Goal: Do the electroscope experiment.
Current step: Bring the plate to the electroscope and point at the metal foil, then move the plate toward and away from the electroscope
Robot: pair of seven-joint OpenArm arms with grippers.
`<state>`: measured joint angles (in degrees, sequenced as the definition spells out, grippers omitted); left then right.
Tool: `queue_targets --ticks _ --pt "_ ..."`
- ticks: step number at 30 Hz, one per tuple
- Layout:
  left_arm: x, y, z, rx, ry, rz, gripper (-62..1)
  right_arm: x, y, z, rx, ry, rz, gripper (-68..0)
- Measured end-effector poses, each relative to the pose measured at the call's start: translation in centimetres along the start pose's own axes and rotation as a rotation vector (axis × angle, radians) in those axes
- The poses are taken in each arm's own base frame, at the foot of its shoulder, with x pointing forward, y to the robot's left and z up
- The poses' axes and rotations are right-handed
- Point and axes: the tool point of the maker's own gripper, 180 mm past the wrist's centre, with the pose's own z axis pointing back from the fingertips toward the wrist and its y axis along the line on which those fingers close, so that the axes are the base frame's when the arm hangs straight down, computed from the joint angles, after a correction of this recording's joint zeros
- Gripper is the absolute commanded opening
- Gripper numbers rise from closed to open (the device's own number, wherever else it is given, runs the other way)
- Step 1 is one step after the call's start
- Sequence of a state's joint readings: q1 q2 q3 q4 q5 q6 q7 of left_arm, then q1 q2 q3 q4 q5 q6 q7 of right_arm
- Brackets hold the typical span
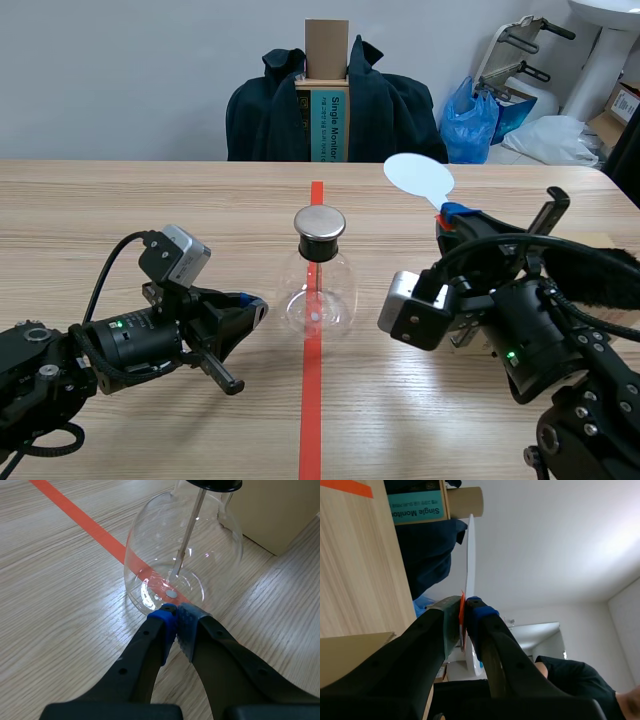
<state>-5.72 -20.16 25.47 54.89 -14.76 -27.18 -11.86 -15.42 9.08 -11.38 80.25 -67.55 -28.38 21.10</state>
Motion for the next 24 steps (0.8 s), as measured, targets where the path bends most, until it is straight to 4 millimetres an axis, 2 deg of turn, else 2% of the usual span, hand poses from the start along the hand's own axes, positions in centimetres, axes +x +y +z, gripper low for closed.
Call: queue_targets --ticks 16,24 --pt "-0.2 -0.1 0.1 0.0 0.004 0.004 -58.2 5.1 0.5 0.8 0.029 -0.288 0.016 -66.9" --pt "-0.2 -0.1 0.1 0.0 0.004 0.004 -58.2 6.7 1.0 1.4 0.049 -0.385 0.034 -66.8"
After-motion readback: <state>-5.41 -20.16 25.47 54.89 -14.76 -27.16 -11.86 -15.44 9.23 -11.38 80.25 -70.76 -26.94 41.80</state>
